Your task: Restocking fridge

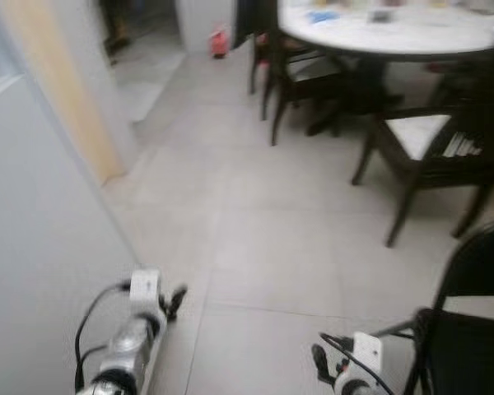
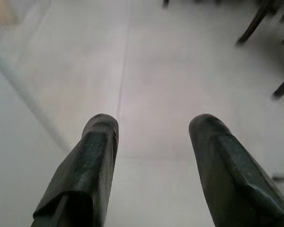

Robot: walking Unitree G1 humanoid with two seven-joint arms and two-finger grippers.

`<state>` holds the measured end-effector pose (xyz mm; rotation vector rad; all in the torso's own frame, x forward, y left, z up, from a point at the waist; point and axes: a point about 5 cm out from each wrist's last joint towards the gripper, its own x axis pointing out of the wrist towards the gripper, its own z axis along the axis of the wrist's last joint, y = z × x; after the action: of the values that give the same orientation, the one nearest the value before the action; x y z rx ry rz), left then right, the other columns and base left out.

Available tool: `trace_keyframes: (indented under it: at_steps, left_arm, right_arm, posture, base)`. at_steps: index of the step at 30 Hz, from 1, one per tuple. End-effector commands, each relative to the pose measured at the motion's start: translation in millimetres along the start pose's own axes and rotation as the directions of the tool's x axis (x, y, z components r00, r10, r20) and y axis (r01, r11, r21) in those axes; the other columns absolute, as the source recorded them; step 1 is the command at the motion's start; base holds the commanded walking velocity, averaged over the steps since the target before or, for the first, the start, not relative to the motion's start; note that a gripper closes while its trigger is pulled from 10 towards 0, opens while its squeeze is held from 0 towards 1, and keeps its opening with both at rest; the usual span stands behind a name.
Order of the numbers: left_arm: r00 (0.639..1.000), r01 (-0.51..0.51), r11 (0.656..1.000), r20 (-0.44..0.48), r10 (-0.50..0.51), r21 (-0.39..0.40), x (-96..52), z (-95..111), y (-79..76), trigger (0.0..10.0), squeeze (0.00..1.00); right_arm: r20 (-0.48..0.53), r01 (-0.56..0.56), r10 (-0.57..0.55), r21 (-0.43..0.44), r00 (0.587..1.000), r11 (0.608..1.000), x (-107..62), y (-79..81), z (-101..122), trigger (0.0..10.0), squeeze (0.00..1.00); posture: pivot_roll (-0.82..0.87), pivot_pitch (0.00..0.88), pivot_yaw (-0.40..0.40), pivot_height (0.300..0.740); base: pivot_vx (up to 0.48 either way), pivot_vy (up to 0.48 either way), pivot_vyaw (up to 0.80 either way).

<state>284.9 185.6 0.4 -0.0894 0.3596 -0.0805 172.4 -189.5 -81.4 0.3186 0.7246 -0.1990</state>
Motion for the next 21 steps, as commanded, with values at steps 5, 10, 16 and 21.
trace_keyframes:
  at_steps: [5, 10, 16, 21]
  left_arm:
    - [0.999, -0.029, 1.000, 0.038, 0.029, 0.006, -9.3, -10, -0.3, 10.0, 0.00]
    - [0.980, -0.100, 0.995, 0.169, 0.101, -0.016, -22.6, -3, 8.9, 10.0, 0.00]
    - [0.958, -0.153, 0.988, 0.251, 0.141, 0.028, -41.6, -3, 15.8, 10.0, 0.00]
    - [0.923, -0.217, 0.976, 0.327, 0.203, 0.008, -58.5, 10, 28.7, 10.0, 0.00]
  right_arm:
    - [0.398, 0.030, -0.008, -0.050, 0.917, 0.998, 7.5, -5.6, 87, 10.0, 0.00]
    - [0.569, 0.020, 0.057, -0.127, 0.821, 0.992, -1.0, -12.9, 127, 10.0, 0.00]
    - [0.604, -0.070, 0.237, -0.286, 0.761, 0.956, -10.6, 2.6, 140, 10.0, 0.00]
    - [0.623, -0.100, 0.322, -0.365, 0.713, 0.926, -24.3, 13.1, 140, 10.0, 0.00]
  posture:
    - [-0.13, 0.000, 0.047, 0.740]
    - [-0.15, 0.000, 0.039, 0.740]
    - [-0.12, 0.000, 0.022, 0.740]
    - [-0.11, 0.000, 0.000, 0.740]
  base:
    - [0.000, 0.000, 0.00]
    - [0.000, 0.000, 0.00]
    - [0.000, 0.000, 0.00]
    - [0.000, 0.000, 0.00]
